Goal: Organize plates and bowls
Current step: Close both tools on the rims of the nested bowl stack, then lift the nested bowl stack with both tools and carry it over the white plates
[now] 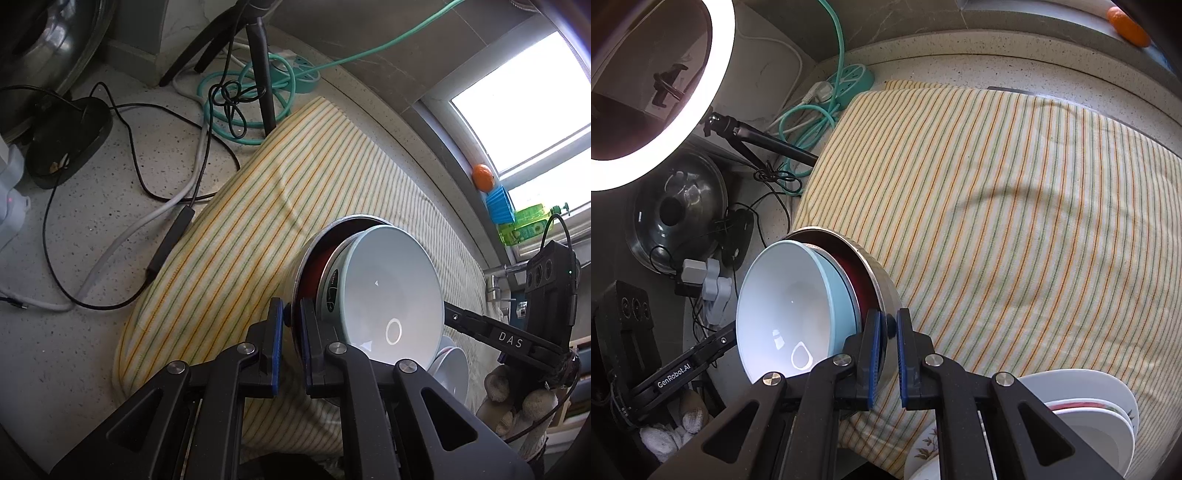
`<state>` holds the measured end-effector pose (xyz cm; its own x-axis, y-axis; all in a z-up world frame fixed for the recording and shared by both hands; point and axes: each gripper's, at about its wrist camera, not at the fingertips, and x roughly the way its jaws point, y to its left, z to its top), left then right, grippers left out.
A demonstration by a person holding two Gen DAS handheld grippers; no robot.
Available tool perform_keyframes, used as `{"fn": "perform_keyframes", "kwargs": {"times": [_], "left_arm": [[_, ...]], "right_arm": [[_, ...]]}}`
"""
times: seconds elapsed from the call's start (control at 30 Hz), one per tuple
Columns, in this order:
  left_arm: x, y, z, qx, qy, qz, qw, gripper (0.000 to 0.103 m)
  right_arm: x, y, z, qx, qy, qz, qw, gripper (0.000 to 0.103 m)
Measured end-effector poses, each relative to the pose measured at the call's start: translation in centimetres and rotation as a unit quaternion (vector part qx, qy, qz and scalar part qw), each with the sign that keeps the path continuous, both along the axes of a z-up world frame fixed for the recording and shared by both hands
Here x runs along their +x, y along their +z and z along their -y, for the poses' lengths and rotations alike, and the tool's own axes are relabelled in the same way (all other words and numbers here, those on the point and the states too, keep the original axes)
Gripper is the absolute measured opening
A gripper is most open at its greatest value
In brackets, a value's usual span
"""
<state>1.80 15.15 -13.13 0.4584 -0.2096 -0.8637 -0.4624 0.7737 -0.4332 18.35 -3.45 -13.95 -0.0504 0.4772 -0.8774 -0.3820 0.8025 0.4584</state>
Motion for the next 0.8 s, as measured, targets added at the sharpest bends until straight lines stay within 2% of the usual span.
{"fn": "perform_keyframes", "kwargs": {"times": [0.3,0.8], "left_arm": [[0.1,0.2,-0.1,0.003,-0.002,-0.002,1.0,0.007],[0.6,2.2,0.6,0.023,-0.023,0.02,0.9993,0.007]], "right_arm": [[-0.1,0.2,-0.1,-0.003,-0.006,0.001,1.0,0.008],[-0.7,1.6,1.4,0.011,-0.031,0.011,0.999,0.008]]}}
